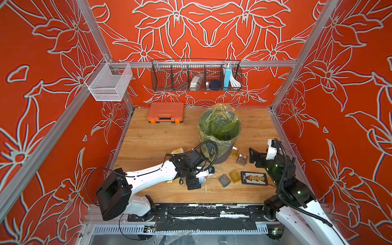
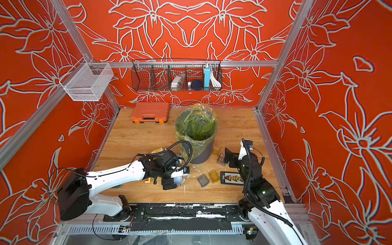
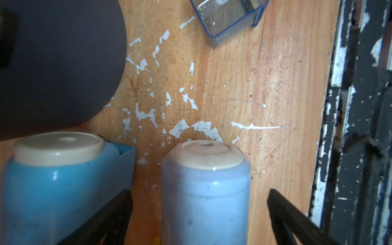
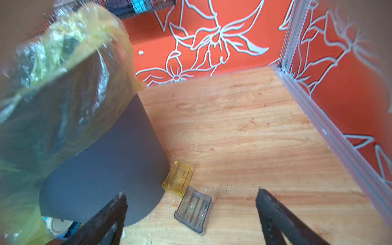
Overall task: Take out the pencil sharpener tray and clean the shavings
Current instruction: Place the pencil sharpener at the center of the board, then reset both arms
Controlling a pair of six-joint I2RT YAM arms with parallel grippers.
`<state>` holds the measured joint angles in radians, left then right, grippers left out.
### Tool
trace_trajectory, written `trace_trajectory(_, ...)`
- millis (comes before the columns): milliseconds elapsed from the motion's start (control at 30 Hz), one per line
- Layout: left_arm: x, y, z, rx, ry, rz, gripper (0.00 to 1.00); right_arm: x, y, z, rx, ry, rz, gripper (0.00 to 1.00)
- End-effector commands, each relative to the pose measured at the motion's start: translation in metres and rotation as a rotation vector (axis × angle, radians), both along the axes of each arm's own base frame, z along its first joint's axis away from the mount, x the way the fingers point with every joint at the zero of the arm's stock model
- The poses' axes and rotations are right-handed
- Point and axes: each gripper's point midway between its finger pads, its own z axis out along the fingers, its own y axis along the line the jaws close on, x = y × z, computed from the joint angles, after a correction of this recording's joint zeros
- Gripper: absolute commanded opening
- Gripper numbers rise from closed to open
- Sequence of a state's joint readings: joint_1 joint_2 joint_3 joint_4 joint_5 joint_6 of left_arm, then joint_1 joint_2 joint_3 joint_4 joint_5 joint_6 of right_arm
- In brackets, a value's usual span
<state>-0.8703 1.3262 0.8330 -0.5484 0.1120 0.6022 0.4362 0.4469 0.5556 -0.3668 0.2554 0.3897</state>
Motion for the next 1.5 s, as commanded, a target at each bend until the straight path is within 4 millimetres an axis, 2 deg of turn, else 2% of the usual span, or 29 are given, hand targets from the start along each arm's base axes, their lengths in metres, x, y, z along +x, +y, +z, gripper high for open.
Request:
trace_trajectory(0,-0.007,0.012,0.014,-0.022,-0.017,0.020,0.99,0.002,-0.010,0.022,-0.064,-0.066,-0.036,0.97)
trace_trajectory(100,-0.012,0.022,0.039,-0.096,-0.086,0.047,0.99,0.005,-0.017,0.032,-0.135,-0.124,-0.061,0.97)
trace_trajectory(200,-0.017,0.035,0.076,-0.251,-0.199,0.108,0.99,0.010,-0.025,0.036,-0.253,-0.171,-0.089,0.97)
trace_trajectory(267,-0.009,0.050,0.098,-0.360,-0.295,0.226,0.99,0.016,-0.035,0.034,-0.309,-0.191,-0.157,0.97)
trace_trajectory(333,0.000,0.070,0.111,-0.447,-0.365,0.370,0.98,0.022,-0.046,0.030,-0.330,-0.211,-0.240,0.97)
trace_trajectory(433,0.012,0.098,0.120,-0.583,-0.380,0.549,0.98,0.037,-0.057,0.014,-0.317,-0.163,-0.292,0.97)
trace_trajectory(500,0.025,0.115,0.120,-0.649,-0.355,0.670,0.98,0.052,-0.069,0.000,-0.268,-0.112,-0.332,0.97)
trace_trajectory(600,0.058,0.146,0.122,-0.772,-0.302,0.878,0.97,0.075,-0.089,-0.013,-0.183,-0.096,-0.391,0.97)
trace_trajectory(667,0.085,0.178,0.127,-0.878,-0.323,1.033,0.96,0.092,-0.098,-0.024,-0.183,-0.077,-0.393,0.97)
trace_trajectory(767,0.113,0.233,0.120,-0.929,-0.441,1.261,0.97,0.106,-0.107,-0.047,-0.215,-0.047,-0.405,0.97)
trace_trajectory(800,0.119,0.245,0.114,-0.915,-0.480,1.309,0.98,0.107,-0.108,-0.054,-0.212,-0.043,-0.405,0.97)
trace_trajectory(867,0.127,0.260,0.104,-0.867,-0.561,1.348,0.98,0.108,-0.108,-0.070,-0.215,-0.050,-0.392,0.97)
trace_trajectory(1033,0.133,0.283,0.076,-0.777,-0.636,1.433,0.98,0.110,-0.108,-0.072,-0.277,-0.040,-0.372,0.97)
trace_trajectory(1133,0.139,0.292,0.067,-0.760,-0.641,1.467,0.98,0.101,-0.101,-0.079,-0.275,-0.044,-0.328,0.97)
trace_trajectory(1167,0.142,0.294,0.061,-0.754,-0.639,1.483,0.98,0.096,-0.102,-0.088,-0.284,-0.030,-0.324,0.97)
trace_trajectory(1200,0.144,0.294,0.058,-0.752,-0.629,1.483,0.98,0.090,-0.105,-0.101,-0.279,0.001,-0.346,0.97)
trace_trajectory(1233,0.147,0.293,0.049,-0.736,-0.596,1.487,0.98,0.084,-0.115,-0.105,-0.272,-0.003,-0.413,0.97)
trace_trajectory(1267,0.150,0.291,0.044,-0.740,-0.581,1.482,0.98,0.080,-0.111,-0.105,-0.278,0.001,-0.393,0.97)
trace_trajectory(1367,0.157,0.289,0.031,-0.779,-0.560,1.487,0.98,0.090,-0.104,-0.104,-0.304,-0.027,-0.340,0.97)
trace_trajectory(1467,0.167,0.281,0.021,-0.788,-0.528,1.442,0.98,0.099,-0.100,-0.116,-0.285,-0.058,-0.330,0.97)
